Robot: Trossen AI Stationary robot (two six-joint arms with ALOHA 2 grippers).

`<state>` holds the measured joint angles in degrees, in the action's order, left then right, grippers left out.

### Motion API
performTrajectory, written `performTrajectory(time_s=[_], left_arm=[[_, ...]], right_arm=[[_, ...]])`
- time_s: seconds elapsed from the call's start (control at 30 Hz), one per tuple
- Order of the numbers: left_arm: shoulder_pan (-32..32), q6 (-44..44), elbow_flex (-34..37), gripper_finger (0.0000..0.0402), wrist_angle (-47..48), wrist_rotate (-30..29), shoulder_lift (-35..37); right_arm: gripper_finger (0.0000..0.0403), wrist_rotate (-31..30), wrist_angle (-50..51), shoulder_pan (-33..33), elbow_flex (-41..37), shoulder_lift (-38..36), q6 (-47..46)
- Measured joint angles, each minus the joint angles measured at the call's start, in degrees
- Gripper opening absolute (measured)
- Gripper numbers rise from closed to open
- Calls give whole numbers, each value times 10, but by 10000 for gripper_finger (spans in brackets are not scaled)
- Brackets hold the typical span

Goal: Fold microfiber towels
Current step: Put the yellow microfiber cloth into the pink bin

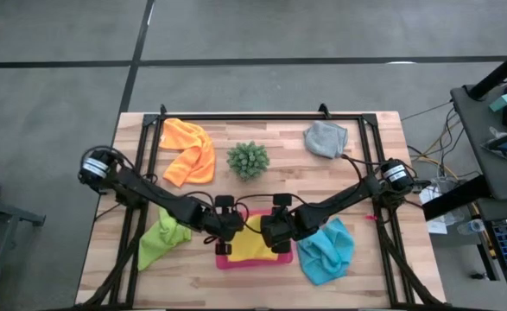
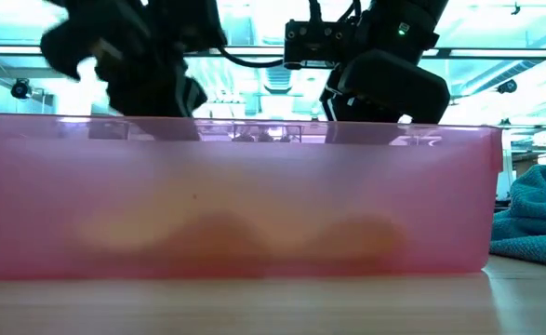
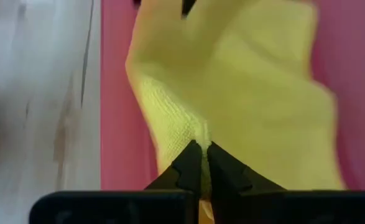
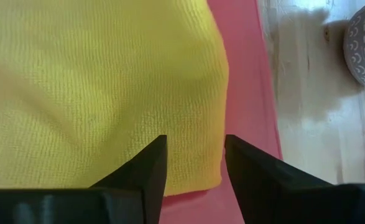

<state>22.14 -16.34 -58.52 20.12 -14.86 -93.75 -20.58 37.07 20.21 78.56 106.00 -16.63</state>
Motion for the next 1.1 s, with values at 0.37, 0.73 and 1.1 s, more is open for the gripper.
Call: performTrajectory(time_s=[0.37,0.73,1.1], left_arm=[[16,38,-7,1,1,42,46],[24,63,-15,0,-4,42,51],[25,63,-14,0,-2,40,79]], right_arm=[[153,0,-44,-1,-29,0,12],[142,-4,-65,-9,-37,0,48],[13,-4,-64,-8,-36,-1,77]])
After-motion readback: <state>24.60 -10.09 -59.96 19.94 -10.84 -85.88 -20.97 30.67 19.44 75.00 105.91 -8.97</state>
